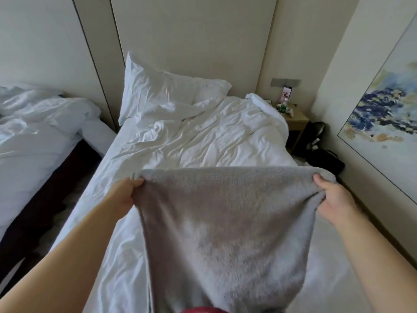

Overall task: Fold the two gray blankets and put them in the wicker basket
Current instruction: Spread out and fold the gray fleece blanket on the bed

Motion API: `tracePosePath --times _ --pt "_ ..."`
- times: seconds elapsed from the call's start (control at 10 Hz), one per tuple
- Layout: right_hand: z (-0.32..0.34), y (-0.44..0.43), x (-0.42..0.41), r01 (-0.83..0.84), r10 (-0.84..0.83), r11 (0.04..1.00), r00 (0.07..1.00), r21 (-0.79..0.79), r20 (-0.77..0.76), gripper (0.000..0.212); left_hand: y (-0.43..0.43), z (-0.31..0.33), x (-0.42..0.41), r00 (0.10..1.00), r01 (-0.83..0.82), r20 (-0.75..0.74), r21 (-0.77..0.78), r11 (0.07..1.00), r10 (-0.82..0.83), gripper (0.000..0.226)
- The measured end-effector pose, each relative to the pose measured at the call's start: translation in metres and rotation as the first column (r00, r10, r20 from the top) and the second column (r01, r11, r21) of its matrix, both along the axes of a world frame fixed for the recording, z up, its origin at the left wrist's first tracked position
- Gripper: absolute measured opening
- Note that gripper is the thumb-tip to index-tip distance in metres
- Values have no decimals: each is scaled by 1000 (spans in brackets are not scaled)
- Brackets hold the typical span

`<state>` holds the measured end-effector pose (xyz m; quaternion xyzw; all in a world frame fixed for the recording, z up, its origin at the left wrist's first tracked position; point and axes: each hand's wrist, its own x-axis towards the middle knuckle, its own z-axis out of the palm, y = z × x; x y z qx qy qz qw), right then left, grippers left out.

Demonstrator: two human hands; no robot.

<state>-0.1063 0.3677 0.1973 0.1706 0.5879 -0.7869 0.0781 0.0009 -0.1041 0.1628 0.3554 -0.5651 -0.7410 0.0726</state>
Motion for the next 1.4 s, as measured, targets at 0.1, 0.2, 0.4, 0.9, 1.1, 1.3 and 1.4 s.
tracePosePath --times 0.1,0.2,0.4,0.9,1.1,1.3,1.4 --pt "0 -1 12 -290 232 945 921 153 313 29 2 3 9 882 337 269 212 917 -386 28" --pt "0 -1 18 -619 309 715 698 326 646 31 5 7 11 703 538 431 197 819 -566 39" --pt "38 -31 -26 74 -52 992 976 100 -213 24 13 33 -30 976 7 -212 -228 974 -57 9" --pt "-184 7 106 -885 24 353 333 304 943 33 38 -155 93 148 751 867 215 625 -476 4" --pt "-202 -17 85 -816 44 272 541 511 840 10 43 -185 85 324 775 891 -57 630 -318 23" --pt "-216 -47 52 -797 169 288 588 531 791 11 43 -197 54 522 599 808 -119 791 -274 31" --pt "-226 -60 22 -771 232 271 633 576 738 12 44 -209 27 585 566 765 -147 811 -269 36"
